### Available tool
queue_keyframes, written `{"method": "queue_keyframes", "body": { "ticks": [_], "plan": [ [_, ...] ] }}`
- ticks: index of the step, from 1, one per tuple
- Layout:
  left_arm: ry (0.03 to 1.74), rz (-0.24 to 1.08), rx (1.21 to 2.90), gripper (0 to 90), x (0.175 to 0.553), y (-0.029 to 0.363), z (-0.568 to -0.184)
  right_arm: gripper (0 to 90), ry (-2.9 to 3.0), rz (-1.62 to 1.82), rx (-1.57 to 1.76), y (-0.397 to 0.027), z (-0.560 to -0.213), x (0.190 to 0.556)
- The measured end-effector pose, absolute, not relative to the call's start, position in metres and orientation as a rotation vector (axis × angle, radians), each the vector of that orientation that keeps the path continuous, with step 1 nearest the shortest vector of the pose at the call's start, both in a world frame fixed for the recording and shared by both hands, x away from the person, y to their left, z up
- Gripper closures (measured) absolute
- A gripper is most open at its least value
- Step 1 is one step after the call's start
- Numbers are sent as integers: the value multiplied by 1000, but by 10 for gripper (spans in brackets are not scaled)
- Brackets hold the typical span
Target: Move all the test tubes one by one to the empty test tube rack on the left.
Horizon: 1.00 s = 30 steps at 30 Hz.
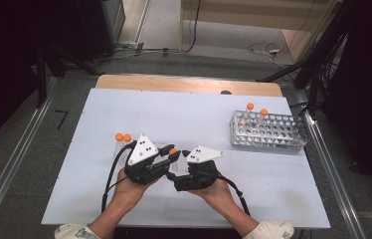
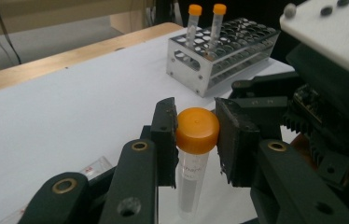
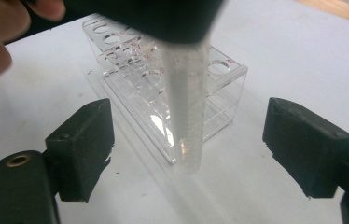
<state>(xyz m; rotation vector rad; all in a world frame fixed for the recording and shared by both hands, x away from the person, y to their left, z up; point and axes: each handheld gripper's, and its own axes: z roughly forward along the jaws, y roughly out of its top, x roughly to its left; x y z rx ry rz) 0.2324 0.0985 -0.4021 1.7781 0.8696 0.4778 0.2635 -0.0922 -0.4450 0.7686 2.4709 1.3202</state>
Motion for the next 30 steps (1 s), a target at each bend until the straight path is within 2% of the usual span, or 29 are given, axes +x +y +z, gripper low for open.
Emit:
{"method": "queue_keyframes", "body": {
  "ticks": [11,30],
  "plan": [
    [913,511,1705,707,233,120,-386,93,2488,1303,804,-92,-447,267],
    [1030,689,1641,706,239,157,-373,35,2493,1310,911,-93,-448,272]
  ]
}}
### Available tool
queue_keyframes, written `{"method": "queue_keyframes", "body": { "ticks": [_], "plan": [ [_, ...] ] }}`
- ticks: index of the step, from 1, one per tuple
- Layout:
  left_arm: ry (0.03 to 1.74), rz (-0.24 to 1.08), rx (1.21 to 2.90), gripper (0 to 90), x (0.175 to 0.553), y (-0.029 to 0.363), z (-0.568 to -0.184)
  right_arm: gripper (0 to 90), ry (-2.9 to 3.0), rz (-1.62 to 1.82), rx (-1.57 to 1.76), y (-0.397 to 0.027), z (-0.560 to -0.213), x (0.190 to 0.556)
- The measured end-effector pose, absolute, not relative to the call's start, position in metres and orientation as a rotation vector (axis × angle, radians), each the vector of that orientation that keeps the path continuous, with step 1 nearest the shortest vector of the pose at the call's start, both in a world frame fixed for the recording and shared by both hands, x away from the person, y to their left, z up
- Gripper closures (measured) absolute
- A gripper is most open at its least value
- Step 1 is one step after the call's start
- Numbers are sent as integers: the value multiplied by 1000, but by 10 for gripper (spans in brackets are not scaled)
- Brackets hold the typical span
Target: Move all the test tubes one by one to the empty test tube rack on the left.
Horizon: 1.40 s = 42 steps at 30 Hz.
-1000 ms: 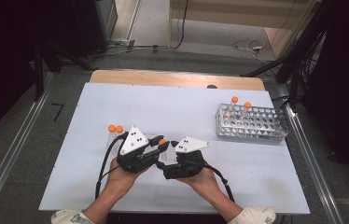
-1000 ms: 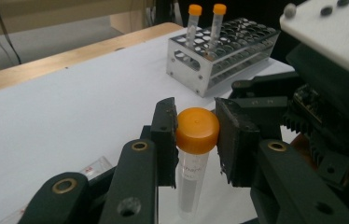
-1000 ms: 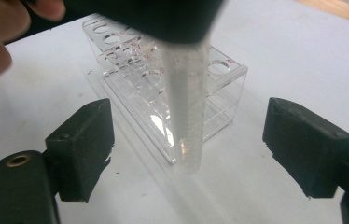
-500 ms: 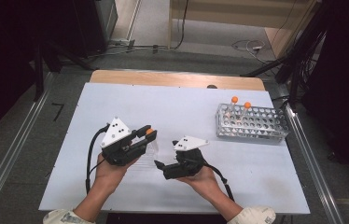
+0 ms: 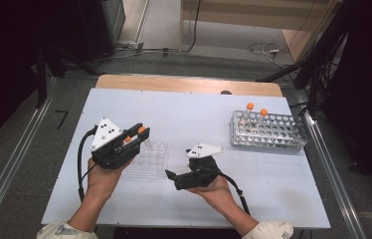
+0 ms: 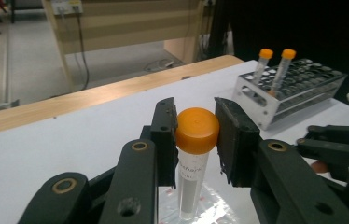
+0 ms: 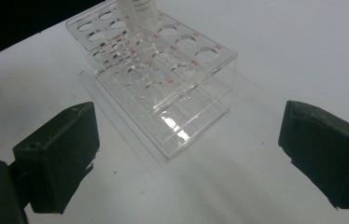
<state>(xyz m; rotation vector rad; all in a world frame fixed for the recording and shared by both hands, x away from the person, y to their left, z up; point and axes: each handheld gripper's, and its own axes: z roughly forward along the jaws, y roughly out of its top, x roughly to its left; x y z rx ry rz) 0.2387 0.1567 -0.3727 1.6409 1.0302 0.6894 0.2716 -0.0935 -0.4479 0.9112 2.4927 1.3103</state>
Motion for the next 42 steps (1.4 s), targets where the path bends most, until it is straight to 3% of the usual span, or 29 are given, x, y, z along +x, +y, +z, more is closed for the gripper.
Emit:
{"method": "queue_keyframes", "body": {
  "ticks": [11,42],
  "plan": [
    [1108,786,1635,706,247,168,-380,33,2502,1317,958,-94,-449,274],
    [1197,751,1787,702,267,164,-416,41,2515,1308,934,-94,-449,273]
  ]
}}
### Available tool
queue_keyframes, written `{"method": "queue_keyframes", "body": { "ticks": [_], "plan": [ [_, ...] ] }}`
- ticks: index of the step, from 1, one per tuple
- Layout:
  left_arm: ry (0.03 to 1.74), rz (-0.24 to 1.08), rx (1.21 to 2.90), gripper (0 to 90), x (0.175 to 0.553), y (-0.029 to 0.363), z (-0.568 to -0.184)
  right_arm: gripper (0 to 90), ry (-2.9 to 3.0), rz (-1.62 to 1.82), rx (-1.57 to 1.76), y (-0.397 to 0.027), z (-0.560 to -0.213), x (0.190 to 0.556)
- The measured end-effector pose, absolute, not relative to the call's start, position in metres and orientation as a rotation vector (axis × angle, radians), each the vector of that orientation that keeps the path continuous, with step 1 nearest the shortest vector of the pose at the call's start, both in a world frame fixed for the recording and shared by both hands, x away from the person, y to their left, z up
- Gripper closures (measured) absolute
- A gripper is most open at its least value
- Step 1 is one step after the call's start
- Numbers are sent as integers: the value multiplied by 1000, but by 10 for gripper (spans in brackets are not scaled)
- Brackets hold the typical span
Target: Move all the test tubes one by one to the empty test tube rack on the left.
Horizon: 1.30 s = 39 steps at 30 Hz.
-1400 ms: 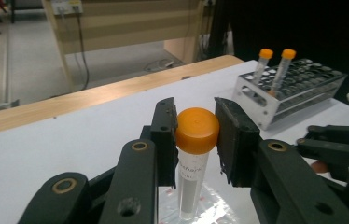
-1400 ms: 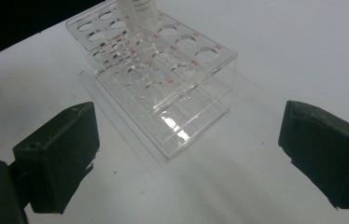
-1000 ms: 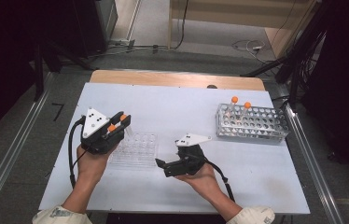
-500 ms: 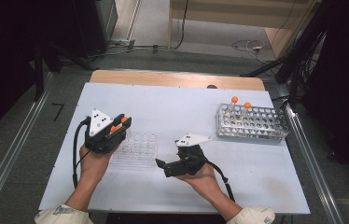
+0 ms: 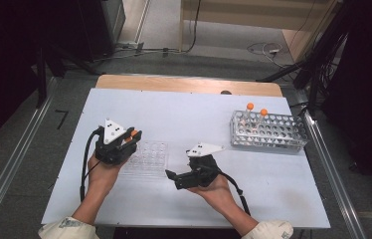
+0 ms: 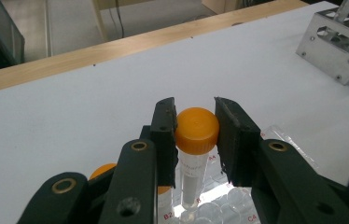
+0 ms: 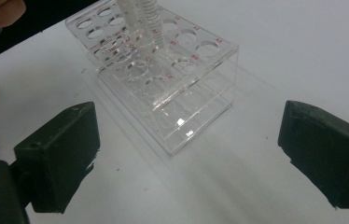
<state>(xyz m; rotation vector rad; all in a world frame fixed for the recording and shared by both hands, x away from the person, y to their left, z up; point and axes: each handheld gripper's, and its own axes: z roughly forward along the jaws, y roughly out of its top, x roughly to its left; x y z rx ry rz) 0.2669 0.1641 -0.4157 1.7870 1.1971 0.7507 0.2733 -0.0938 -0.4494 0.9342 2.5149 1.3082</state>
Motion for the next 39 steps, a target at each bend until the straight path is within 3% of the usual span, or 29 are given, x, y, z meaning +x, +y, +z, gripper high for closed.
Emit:
{"method": "queue_keyframes", "body": {
  "ticks": [9,27,39],
  "plan": [
    [1197,757,1785,672,267,163,-416,41,2518,1298,936,-93,-450,273],
    [1180,655,1717,298,266,165,-412,41,2488,1297,959,-99,-448,278],
    [1178,660,1705,284,265,166,-411,45,2372,1301,1035,-125,-434,293]
  ]
}}
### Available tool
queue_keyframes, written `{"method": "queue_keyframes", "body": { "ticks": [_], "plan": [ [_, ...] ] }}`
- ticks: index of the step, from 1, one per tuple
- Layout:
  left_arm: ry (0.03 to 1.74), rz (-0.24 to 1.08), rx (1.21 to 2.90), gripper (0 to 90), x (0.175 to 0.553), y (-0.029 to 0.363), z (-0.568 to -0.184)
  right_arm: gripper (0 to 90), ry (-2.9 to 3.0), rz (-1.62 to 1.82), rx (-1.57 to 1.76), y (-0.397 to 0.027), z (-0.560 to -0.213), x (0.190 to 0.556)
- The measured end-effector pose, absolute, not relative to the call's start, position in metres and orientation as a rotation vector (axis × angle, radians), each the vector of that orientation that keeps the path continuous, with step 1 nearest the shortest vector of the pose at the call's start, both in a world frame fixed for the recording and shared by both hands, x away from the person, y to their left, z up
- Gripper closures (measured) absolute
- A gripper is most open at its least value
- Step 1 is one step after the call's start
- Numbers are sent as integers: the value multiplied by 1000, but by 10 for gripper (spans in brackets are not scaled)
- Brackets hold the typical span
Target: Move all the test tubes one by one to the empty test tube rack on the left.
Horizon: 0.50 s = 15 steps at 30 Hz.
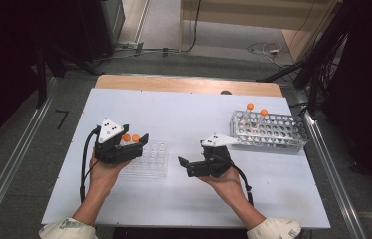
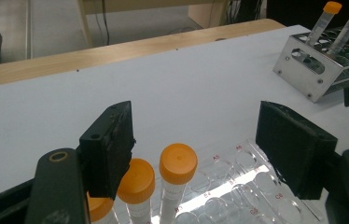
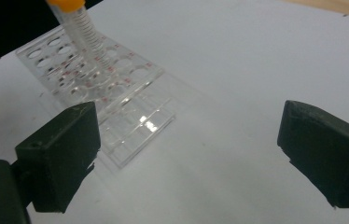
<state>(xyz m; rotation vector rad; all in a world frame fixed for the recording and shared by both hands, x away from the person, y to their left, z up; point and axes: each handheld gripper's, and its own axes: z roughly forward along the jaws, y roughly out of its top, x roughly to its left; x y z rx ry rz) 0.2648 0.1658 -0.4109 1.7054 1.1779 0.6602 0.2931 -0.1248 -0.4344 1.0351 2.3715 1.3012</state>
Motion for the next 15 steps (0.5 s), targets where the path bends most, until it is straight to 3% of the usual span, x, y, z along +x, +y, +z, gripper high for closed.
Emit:
{"method": "queue_keyframes", "body": {
  "ticks": [15],
  "plan": [
    [1175,661,1705,284,264,165,-411,47,2179,1226,1177,-173,-417,319]
  ]
}}
